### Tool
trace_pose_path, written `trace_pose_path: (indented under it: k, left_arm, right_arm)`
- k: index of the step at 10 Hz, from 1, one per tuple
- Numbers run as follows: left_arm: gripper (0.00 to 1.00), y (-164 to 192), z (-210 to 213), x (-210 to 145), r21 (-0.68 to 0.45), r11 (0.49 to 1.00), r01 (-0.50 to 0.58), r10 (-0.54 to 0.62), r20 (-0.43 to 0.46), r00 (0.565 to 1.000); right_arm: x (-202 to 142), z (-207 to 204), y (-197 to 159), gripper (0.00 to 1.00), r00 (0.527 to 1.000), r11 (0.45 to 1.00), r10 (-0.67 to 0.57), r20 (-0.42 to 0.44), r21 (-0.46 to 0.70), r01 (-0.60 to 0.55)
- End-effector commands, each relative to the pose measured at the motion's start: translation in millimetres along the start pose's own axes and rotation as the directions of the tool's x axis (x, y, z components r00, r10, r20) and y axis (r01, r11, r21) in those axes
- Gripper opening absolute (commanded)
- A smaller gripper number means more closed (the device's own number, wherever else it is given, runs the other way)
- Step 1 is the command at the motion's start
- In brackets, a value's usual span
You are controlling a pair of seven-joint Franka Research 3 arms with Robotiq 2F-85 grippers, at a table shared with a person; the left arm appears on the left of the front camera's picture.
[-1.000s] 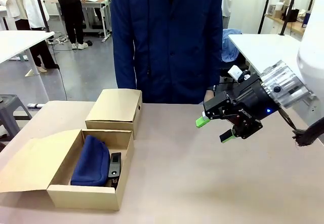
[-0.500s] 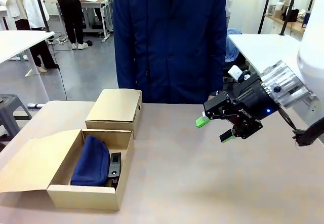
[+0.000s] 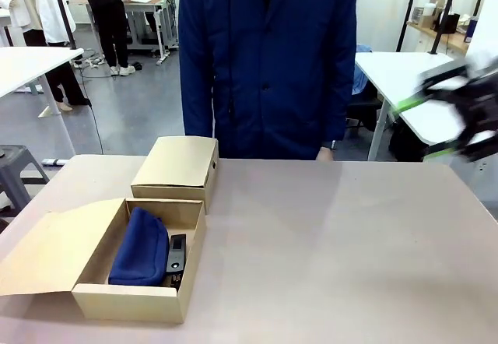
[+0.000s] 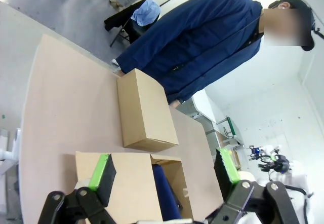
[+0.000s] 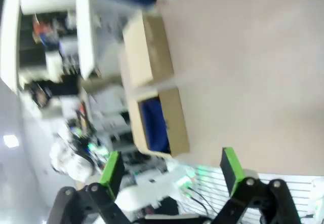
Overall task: Place items inside the box.
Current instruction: Pick up a Pencil pouch or Stapler and place it inside the Mailer Box closest to the robot.
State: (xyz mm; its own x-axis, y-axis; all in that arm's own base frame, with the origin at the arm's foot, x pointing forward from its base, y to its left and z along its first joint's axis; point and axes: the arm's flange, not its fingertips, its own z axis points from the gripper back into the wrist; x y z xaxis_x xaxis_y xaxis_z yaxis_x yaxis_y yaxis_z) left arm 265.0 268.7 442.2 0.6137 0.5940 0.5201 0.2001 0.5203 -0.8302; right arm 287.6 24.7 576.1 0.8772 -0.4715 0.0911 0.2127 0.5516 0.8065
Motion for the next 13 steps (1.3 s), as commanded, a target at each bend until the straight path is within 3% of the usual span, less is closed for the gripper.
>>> trace_pose_path:
  k: [1,2,4,6,7,8,9,13]
  left_arm:
    - [1.00,0.0,-0.8,-0.9,-0.021,1.000,0.015,-0.015,0.015,1.000]
    - [1.00,0.0,-0.8,-0.9,-0.021,1.000,0.015,-0.015,0.015,1.000]
    - [1.00,0.0,-0.8,-0.9,-0.021,1.000,0.015,-0.015,0.015,1.000]
    - [1.00,0.0,-0.8,-0.9,-0.021,1.000,0.015,-0.015,0.015,1.000]
    - [1.00,0.0,-0.8,-0.9,-0.021,1.000,0.015,-0.015,0.015,1.000]
    - [1.00,0.0,-0.8,-0.9,-0.021,1.000,0.015,-0.015,0.015,1.000]
    - [1.00,0.0,-0.8,-0.9,-0.021,1.000,0.015,-0.015,0.015,1.000]
    - [1.00,0.0,-0.8,-0.9,-0.021,1.000,0.015,-0.015,0.015,1.000]
  right_arm:
    - [4.7,23.8,-25.8,1.00,0.997,0.999,-0.049,0.053,0.020,0.048]
    - [13.1,37.8,-32.6,1.00,0.995,0.996,-0.074,0.074,0.057,0.069]
    - [36.7,62.4,-88.8,1.00,0.976,0.976,-0.186,-0.110,0.089,0.196]
    - [41.6,59.5,-159.1,1.00,0.902,0.927,-0.089,-0.422,0.297,0.230]
    - [37.3,48.1,-175.1,1.00,0.887,0.894,-0.061,-0.458,0.371,0.253]
    - [38.8,32.6,-171.6,1.00,0.890,0.886,-0.075,-0.450,0.379,0.267]
    - [32.1,58.9,-153.8,1.00,0.938,0.923,-0.085,-0.336,0.328,0.201]
    - [32.1,58.9,-153.8,1.00,0.938,0.923,-0.085,-0.336,0.328,0.201]
